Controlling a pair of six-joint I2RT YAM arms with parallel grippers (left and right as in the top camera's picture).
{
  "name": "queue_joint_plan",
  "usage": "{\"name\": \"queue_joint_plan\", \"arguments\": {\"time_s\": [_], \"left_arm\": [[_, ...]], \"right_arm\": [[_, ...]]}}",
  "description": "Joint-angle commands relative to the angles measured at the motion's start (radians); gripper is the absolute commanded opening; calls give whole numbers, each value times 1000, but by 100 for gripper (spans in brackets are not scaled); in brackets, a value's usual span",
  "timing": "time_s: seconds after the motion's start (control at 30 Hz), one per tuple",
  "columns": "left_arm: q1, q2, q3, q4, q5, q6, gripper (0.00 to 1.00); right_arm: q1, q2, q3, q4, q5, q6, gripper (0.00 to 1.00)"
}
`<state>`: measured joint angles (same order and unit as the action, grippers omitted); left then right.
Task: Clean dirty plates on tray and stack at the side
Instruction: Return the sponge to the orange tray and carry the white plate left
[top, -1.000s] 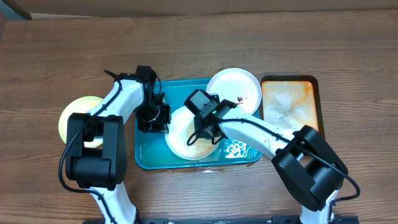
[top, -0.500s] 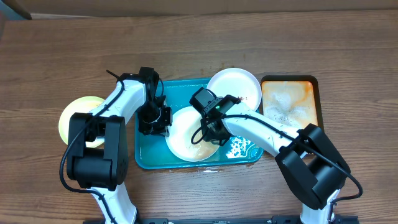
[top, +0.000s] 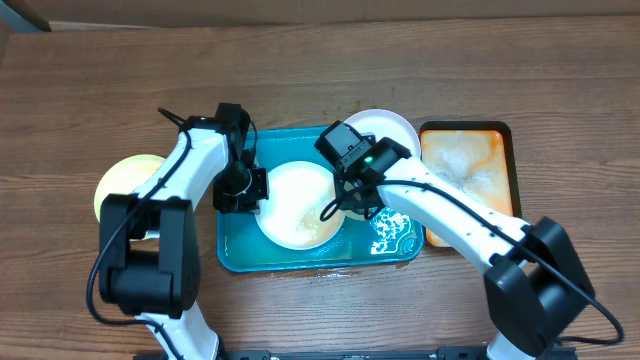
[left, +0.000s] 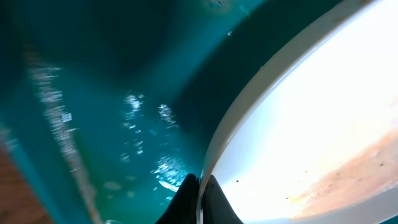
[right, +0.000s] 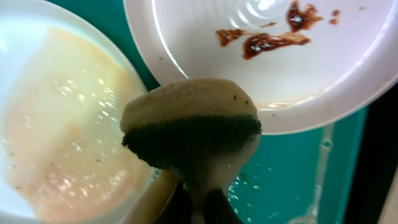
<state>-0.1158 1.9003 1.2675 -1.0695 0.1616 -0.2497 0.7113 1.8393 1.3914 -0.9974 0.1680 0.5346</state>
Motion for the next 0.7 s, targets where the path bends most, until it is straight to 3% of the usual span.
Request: {"name": "queue_joint_plan", "arguments": {"time_s": [0.0, 0.2, 0.37, 0.67], "left_arm": [[5, -89, -2, -8, -100, -44, 4], [3, -215, 2, -37, -236, -81, 4], [2, -373, 9, -53, -340, -126, 4], [-95, -496, 9, -62, -610, -198, 4]], "right_arm": [[-5, -64, 26, -29, 70, 13, 4], [-88, -128, 26, -84, 112, 19, 4], [-274, -135, 23, -136, 58, 3, 4], [-531, -134, 22, -143, -123, -216, 4]]}}
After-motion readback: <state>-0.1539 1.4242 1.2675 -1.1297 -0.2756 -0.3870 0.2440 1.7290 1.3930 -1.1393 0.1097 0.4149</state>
